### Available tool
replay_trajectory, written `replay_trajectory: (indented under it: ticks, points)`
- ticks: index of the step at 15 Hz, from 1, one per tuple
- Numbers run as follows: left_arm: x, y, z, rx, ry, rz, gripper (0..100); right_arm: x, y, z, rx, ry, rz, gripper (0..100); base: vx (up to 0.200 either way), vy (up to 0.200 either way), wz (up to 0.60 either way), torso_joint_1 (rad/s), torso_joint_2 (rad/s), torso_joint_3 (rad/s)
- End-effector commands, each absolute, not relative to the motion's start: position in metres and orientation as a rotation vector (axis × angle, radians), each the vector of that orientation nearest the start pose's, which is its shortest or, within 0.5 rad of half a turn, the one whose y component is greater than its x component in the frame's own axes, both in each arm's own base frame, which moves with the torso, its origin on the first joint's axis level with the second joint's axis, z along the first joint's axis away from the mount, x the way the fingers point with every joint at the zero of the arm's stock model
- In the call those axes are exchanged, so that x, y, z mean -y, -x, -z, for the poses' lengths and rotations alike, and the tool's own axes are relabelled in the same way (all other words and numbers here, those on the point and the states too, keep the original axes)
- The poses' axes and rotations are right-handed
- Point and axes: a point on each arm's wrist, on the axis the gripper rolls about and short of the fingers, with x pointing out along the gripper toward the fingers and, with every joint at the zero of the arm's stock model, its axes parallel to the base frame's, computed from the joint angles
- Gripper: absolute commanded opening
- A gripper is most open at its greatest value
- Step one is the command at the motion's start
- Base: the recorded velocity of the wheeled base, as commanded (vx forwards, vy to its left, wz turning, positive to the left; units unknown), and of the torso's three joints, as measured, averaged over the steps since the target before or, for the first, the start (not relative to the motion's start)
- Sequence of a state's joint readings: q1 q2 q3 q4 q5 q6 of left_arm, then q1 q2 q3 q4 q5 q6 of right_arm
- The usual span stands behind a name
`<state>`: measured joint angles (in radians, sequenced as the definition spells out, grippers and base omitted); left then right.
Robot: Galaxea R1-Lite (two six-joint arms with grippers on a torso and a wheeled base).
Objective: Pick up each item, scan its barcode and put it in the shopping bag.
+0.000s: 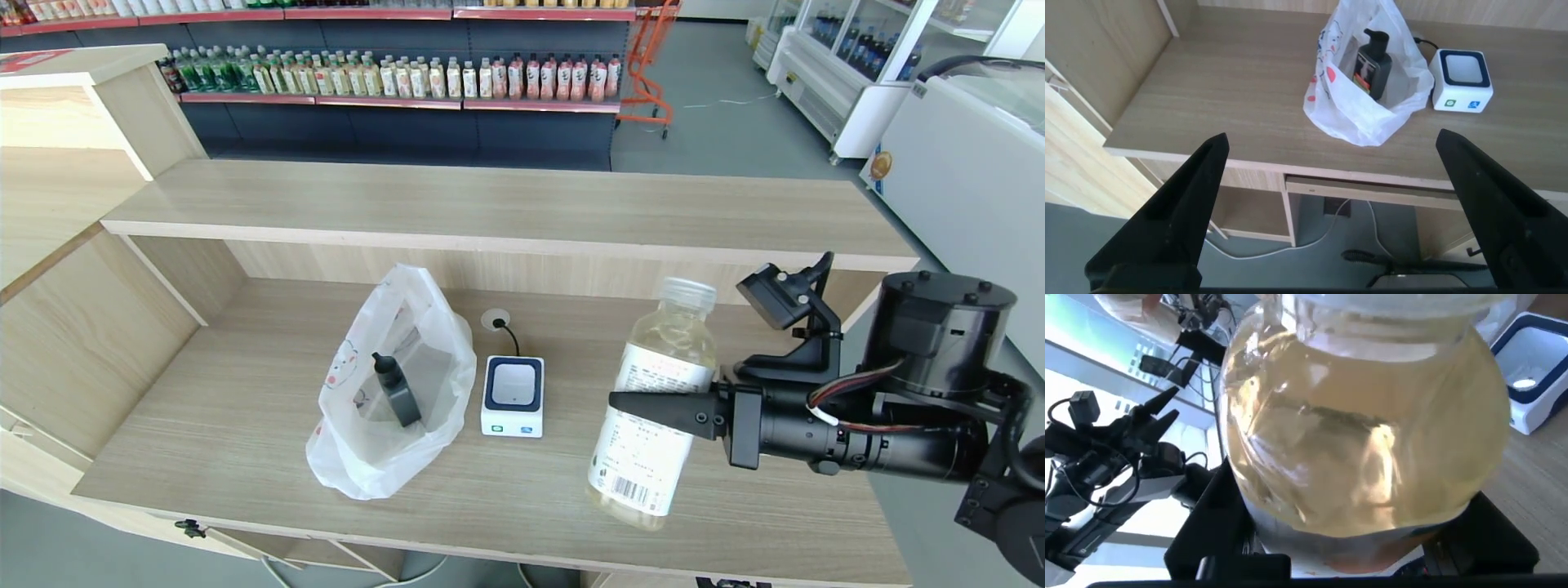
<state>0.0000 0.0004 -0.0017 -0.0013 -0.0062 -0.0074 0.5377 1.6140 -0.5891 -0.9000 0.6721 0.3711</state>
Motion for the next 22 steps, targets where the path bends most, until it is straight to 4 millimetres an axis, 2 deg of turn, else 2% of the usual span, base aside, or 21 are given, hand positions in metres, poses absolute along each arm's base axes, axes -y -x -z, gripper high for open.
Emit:
replay_trajectory:
  ticks: [1, 5, 19, 21, 22]
  points:
    - [0.0, 0.023, -0.076, 0.003, 0.008, 0.006, 100, -0.149, -0.214, -0.182, -0.361, -0.329, -1.198, 0, 0.0, 0.0, 0.0, 0.0, 0.0, 0.0]
    - [0.0, 0.023, -0.076, 0.003, 0.008, 0.006, 100, -0.149, -0.21, -0.177, -0.386, -0.322, -1.203, 0, 0.0, 0.0, 0.0, 0.0, 0.0, 0.0]
    - [0.0, 0.023, -0.076, 0.003, 0.008, 0.006, 100, -0.143, -0.205, -0.179, -0.362, -0.307, -1.197, 0, 0.0, 0.0, 0.0, 0.0, 0.0, 0.0]
    - [0.0, 0.023, -0.076, 0.003, 0.008, 0.006, 100, -0.139, -0.21, -0.176, -0.306, -0.217, -1.18, 0, 0.0, 0.0, 0.0, 0.0, 0.0, 0.0]
    - [0.0, 0.023, -0.076, 0.003, 0.008, 0.006, 100, -0.129, -0.218, -0.17, -0.244, -0.101, -1.141, 0, 0.0, 0.0, 0.0, 0.0, 0.0, 0.0]
